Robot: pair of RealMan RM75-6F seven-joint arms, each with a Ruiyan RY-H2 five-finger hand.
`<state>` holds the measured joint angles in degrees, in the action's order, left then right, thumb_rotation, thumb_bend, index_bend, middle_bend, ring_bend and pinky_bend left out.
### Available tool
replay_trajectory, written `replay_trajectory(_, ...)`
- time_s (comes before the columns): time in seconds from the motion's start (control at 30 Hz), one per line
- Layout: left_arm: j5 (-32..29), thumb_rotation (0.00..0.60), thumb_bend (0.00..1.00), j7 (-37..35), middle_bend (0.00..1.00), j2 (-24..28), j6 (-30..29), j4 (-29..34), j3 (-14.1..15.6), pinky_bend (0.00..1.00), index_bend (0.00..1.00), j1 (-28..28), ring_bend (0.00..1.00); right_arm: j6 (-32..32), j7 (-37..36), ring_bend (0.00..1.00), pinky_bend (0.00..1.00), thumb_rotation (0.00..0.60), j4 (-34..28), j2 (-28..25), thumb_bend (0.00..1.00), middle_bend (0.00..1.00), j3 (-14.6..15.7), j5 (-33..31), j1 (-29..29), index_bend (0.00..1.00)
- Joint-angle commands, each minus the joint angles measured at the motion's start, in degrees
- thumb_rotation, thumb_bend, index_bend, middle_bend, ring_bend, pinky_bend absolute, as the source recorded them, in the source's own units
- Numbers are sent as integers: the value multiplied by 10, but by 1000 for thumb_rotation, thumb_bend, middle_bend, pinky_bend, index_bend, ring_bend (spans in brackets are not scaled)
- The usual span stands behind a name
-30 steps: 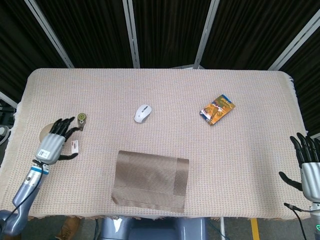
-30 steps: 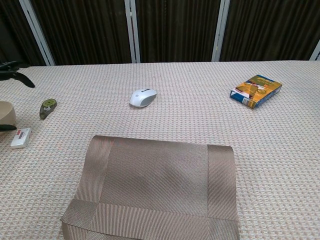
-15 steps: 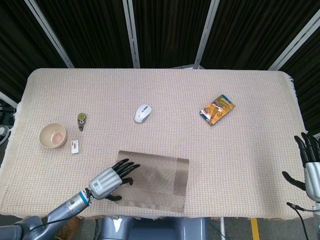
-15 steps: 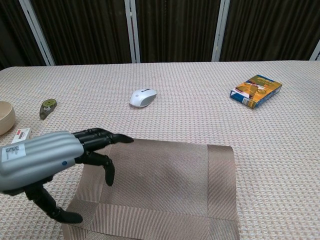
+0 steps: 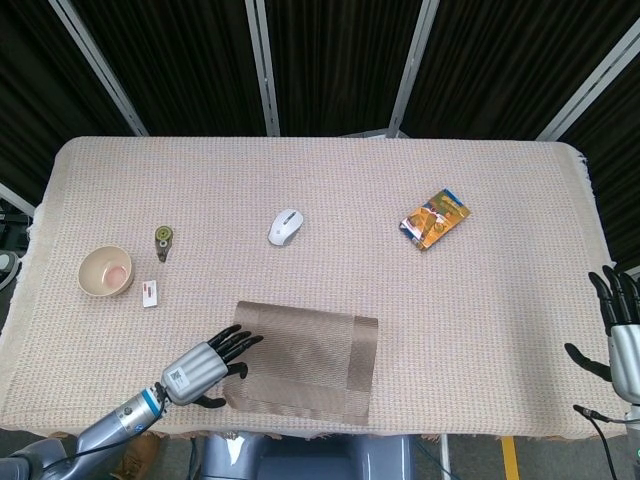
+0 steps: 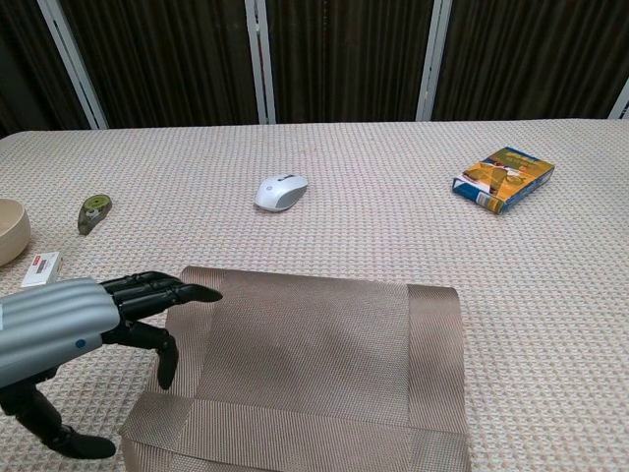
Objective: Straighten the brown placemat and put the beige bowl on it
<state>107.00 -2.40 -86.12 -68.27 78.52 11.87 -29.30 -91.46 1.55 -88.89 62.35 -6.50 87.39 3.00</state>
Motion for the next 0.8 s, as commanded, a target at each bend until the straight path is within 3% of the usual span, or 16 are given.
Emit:
replay_trajectory(0.03, -1, 600, 9, -1, 0, 0, 0, -7, 2, 0, 458, 1, 0, 0, 0, 0, 0, 600, 0, 0, 0, 0, 0, 0, 0, 0)
replay_trajectory(0.27, -7, 600, 127, -1, 0, -10, 5, -16, -3, 0, 458, -3, 0, 1, -1, 0, 0, 600, 0, 0, 0, 0, 0, 0, 0, 0)
replay_trajectory(0.8, -21, 600, 201, 8, 0, -19, 18, -20, -4, 0, 458, -6, 0, 1, -4, 0, 0, 600, 1, -1, 0, 0, -1, 0, 1, 0)
